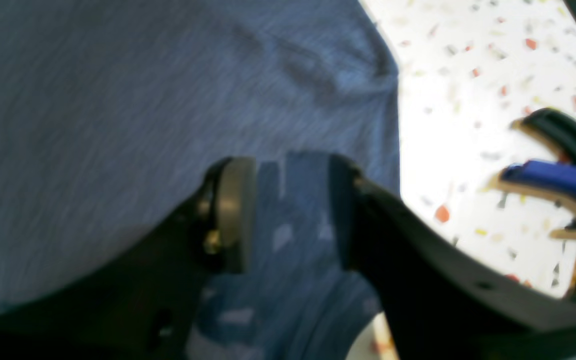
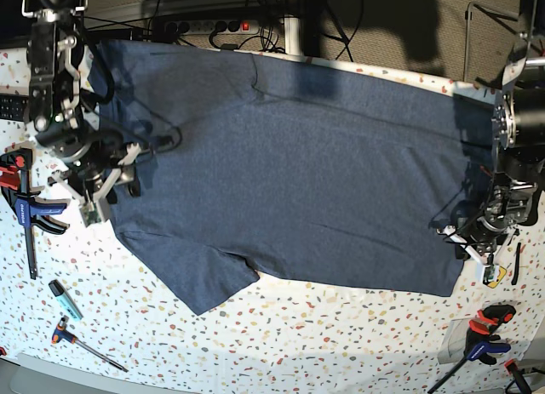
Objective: Fold the T-shirt properly
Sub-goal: 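Slide the right gripper along the side edge toward the hem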
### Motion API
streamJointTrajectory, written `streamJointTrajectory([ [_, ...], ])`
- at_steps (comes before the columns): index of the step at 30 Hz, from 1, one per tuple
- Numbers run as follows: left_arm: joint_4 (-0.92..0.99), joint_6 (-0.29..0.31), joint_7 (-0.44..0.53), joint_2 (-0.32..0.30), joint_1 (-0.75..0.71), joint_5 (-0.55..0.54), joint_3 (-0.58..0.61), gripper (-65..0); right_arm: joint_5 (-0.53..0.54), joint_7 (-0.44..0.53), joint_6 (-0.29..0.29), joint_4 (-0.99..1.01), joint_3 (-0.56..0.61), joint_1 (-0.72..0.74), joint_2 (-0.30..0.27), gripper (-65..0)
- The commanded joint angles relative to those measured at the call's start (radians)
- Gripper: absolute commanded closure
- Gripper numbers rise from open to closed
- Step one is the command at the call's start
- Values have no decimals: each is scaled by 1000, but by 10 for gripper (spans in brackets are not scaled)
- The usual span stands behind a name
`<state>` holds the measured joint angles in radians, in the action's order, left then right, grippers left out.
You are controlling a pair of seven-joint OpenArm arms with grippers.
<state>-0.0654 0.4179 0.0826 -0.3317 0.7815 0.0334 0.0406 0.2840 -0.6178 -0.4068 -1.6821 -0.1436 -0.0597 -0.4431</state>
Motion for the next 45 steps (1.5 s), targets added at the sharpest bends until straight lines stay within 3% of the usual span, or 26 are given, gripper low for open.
streamJointTrajectory([
  [1, -2, 1, -41, 0, 14, 19, 1, 0, 5, 39, -9, 9, -2, 42, -15, -314],
  [19, -2, 1, -29, 2, 14, 19, 1, 0, 4, -26, -19, 882, 278, 739, -35, -326],
  [23, -2, 1, -13, 2, 14, 19, 1, 0, 4, -12, -90, 1077, 300, 826, -26, -326],
  [32, -2, 1, -3, 2, 14, 19, 1, 0, -101, 19, -95, 1207, 301, 864, 21, -320],
  [41, -2, 1, -8, 2, 14, 19, 1, 0, -102, -3, -55, 1207, 301, 861, 46, 0],
  [45, -3, 1, -7, 1, 21, -17, 1, 0, -131, 63, -27, 1206, 301, 863, 45, 0],
])
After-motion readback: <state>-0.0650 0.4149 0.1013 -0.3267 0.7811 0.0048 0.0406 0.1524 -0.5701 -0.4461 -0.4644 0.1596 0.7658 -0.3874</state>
